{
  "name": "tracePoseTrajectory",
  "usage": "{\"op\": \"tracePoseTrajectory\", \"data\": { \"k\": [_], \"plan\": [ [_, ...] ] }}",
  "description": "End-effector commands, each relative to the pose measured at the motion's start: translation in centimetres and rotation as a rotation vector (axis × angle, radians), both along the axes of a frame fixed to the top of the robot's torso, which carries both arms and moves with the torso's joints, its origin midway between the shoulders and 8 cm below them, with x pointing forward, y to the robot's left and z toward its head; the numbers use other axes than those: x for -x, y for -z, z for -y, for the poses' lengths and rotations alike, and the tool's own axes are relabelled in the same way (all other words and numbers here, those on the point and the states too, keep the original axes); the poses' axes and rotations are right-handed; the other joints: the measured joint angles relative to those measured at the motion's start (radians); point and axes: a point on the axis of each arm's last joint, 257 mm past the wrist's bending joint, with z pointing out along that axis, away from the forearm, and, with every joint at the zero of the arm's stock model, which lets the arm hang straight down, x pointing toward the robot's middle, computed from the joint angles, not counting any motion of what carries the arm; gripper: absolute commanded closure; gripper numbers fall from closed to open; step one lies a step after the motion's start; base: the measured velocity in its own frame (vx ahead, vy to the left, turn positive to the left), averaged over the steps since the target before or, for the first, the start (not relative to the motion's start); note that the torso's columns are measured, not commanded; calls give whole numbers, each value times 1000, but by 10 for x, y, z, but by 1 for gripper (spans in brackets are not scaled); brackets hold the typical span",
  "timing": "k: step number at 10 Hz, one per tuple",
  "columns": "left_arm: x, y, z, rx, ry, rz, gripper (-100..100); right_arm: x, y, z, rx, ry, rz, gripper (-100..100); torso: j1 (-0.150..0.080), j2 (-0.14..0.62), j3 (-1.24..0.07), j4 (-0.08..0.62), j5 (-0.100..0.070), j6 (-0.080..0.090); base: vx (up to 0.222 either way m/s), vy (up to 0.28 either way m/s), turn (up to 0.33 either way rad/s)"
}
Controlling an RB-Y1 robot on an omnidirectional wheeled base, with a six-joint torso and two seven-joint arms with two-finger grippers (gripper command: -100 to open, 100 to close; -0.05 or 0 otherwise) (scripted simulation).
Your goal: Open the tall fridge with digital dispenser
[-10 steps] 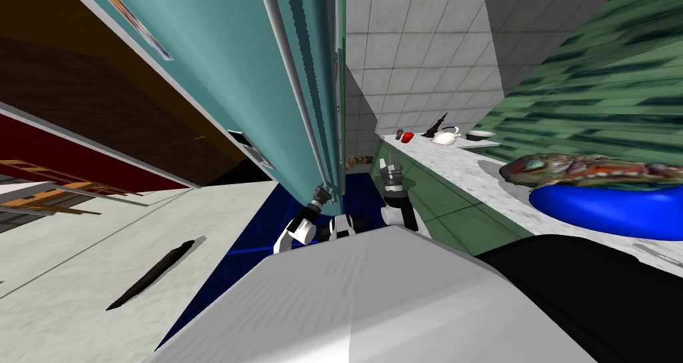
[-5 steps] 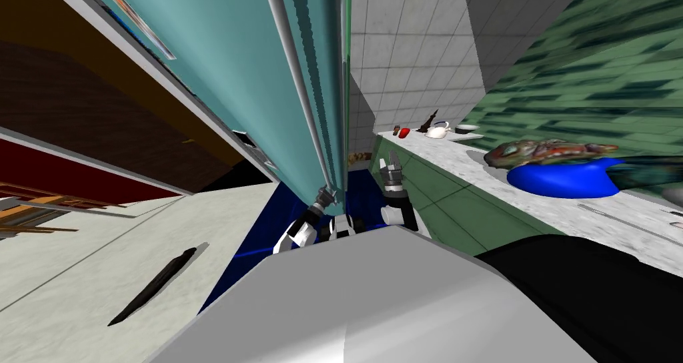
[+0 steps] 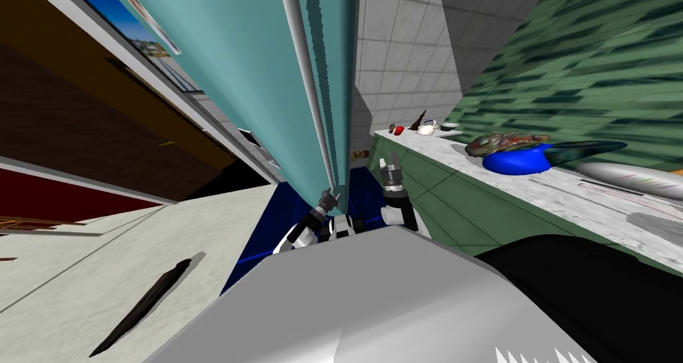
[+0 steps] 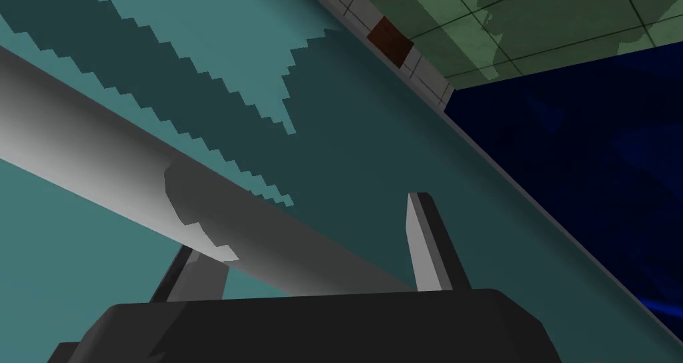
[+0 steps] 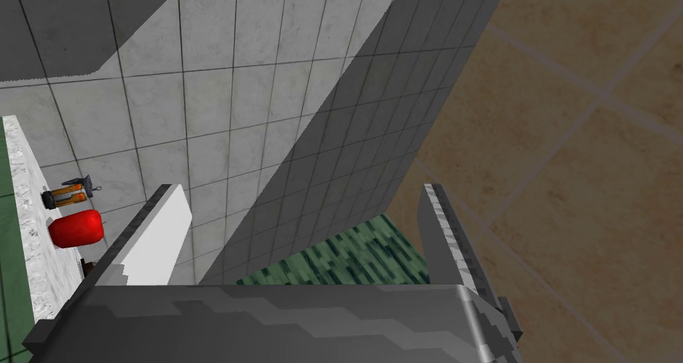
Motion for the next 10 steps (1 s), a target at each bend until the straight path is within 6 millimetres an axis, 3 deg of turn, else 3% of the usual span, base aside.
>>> {"op": "tracePoseTrajectory", "data": {
  "k": [1, 5, 6, 10],
  "plan": [
    [11, 0, 2, -22, 30, 16, 100, 0, 0, 0, 0, 0, 0, 0, -1, -1, -1, 0, 0, 2, -119, 221, -178],
    [17, -7, 9, 0, 50, 19, 100, 0, 0, 0, 0, 0, 0, 0, -3, 17, 12, 1, 2, 5, -114, 157, -102],
    [3, 4, -12, -43, 33, 44, 100, 0, 0, 0, 0, 0, 0, 0, -6, 17, 11, 2, 1, 5, -58, -14, -211],
    [-2, 19, -29, 9, 0, 36, 100, 0, 0, 0, 0, 0, 0, 0, -3, 0, 2, -6, 4, 10, -40, -15, -8]
  ]
}}
